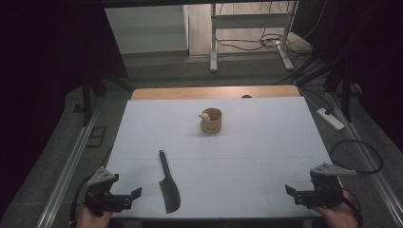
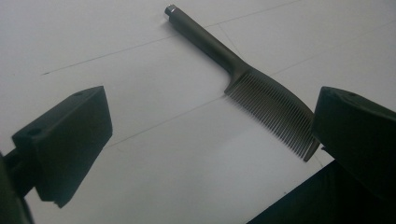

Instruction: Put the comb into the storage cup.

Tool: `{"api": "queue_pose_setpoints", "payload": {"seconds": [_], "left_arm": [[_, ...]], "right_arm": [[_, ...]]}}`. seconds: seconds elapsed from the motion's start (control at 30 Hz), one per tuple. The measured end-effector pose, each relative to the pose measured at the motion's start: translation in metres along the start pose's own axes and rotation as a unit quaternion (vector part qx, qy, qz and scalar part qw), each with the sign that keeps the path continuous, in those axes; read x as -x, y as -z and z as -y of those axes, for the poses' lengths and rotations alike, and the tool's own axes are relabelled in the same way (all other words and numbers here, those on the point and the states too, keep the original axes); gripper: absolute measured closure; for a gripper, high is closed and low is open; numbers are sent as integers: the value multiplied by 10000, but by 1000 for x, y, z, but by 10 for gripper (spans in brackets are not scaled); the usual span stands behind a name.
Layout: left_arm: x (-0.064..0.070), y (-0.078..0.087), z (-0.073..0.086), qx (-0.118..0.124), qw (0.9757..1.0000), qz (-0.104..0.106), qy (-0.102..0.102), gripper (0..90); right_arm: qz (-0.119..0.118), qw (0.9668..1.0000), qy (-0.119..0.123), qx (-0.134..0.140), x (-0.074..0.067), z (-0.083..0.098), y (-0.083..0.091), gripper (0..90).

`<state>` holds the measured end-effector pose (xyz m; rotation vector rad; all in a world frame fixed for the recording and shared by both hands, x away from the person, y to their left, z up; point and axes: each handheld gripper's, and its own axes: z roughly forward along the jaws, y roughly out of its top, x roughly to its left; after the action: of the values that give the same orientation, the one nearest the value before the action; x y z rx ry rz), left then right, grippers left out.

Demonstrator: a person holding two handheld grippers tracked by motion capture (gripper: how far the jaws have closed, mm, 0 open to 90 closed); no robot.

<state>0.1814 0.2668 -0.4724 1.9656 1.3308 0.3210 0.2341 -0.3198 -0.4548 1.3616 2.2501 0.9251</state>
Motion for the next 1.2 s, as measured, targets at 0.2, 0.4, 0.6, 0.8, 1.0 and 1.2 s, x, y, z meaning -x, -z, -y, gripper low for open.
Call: {"api": "queue_pose_setpoints", "payload": {"seconds": [0.2, 0.4, 0.6, 0.8, 1.0, 1.2], "left_arm": [[1, -2, -2, -33, 10000, 46, 5, 0], [3, -3, -6, -7, 9999, 135, 22, 0], [4, -7, -11, -29, 9998, 174, 20, 0], [9, -14, -16, -105, 9997, 206, -27, 0], [12, -20, -22, -195, 9995, 197, -129, 0], [13, -27, -27, -254, 9994, 184, -127, 1]], "right_arm": [[-17, 10000, 12, -8, 0, 0, -1, 0], [-20, 10000, 33, -34, -1, 0, -1, 0], [-23, 10000, 51, -39, -1, 0, -1, 0], [-24, 10000, 58, -39, -1, -1, -1, 0], [-25, 10000, 76, -40, -1, -1, -1, 0], [-22, 9999, 98, -34, -2, -1, -2, 0]]}}
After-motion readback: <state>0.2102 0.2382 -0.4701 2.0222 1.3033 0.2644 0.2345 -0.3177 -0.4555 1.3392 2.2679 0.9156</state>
